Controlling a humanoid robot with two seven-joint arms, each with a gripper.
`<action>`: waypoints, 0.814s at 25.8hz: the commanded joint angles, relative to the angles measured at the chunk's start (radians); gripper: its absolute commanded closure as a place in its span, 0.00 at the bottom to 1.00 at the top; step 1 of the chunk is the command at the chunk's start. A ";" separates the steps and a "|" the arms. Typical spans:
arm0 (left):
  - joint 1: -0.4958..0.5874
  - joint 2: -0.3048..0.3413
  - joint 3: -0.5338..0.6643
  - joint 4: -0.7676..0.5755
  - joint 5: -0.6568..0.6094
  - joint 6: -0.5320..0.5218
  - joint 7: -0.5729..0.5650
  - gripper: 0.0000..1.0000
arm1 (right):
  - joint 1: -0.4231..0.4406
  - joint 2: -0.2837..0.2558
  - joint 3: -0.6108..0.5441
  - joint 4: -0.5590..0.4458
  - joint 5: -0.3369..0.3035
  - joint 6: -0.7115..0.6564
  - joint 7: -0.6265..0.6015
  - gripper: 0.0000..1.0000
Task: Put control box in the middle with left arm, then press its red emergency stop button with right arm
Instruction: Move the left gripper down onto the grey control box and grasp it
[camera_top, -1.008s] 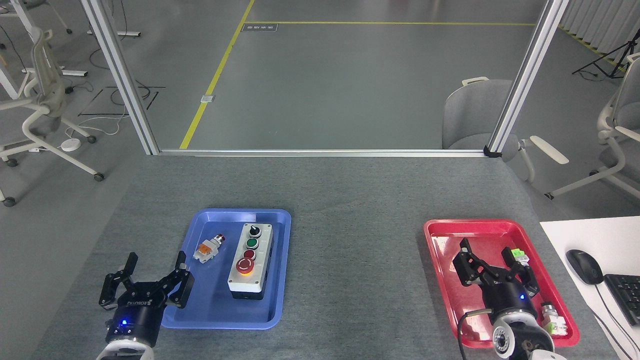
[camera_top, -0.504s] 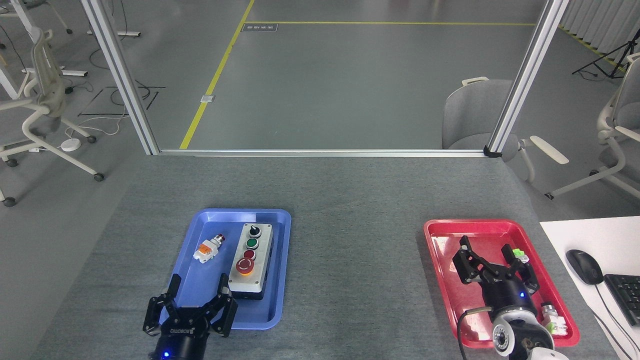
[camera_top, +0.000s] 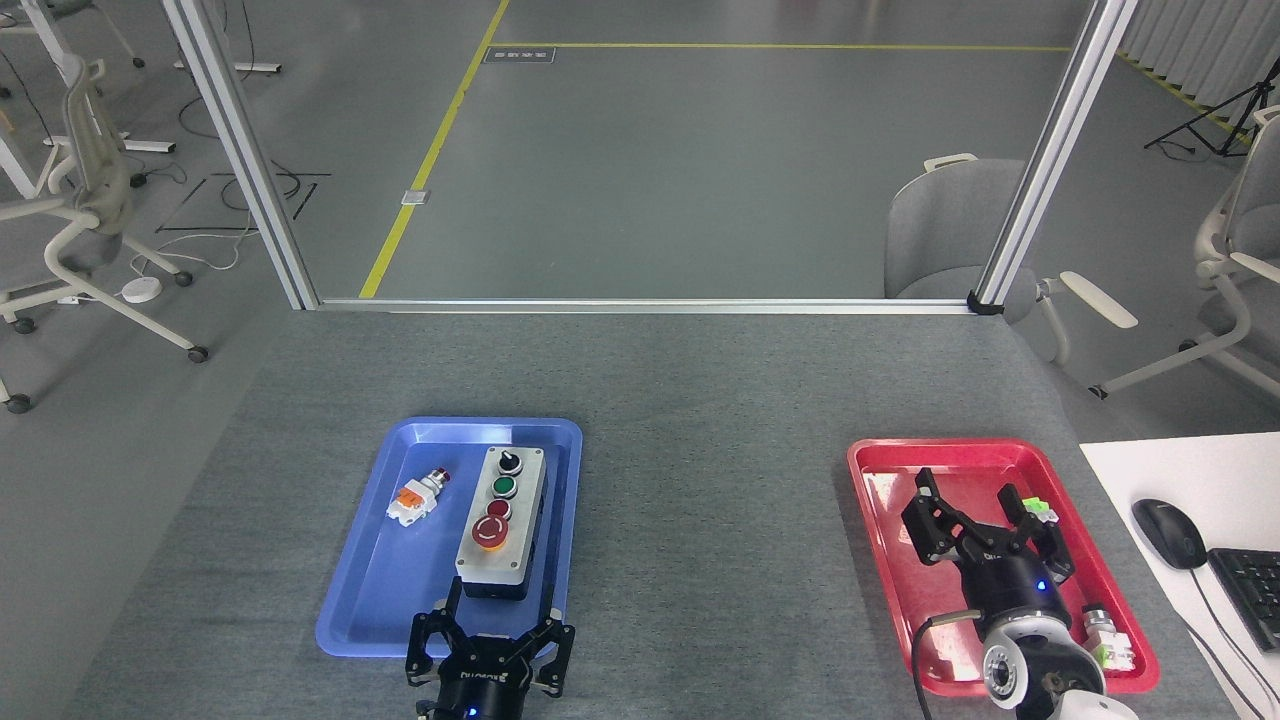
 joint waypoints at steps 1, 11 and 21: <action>-0.022 -0.004 0.005 0.036 -0.010 0.019 -0.021 0.01 | 0.001 0.000 0.000 0.000 -0.002 -0.001 0.001 0.01; -0.077 -0.010 0.030 0.102 0.004 0.032 -0.057 0.01 | 0.001 0.000 0.001 0.000 -0.002 -0.001 0.000 0.01; -0.132 -0.013 0.057 0.197 0.052 0.030 -0.072 0.01 | 0.003 0.001 0.000 0.000 -0.002 -0.001 -0.002 0.01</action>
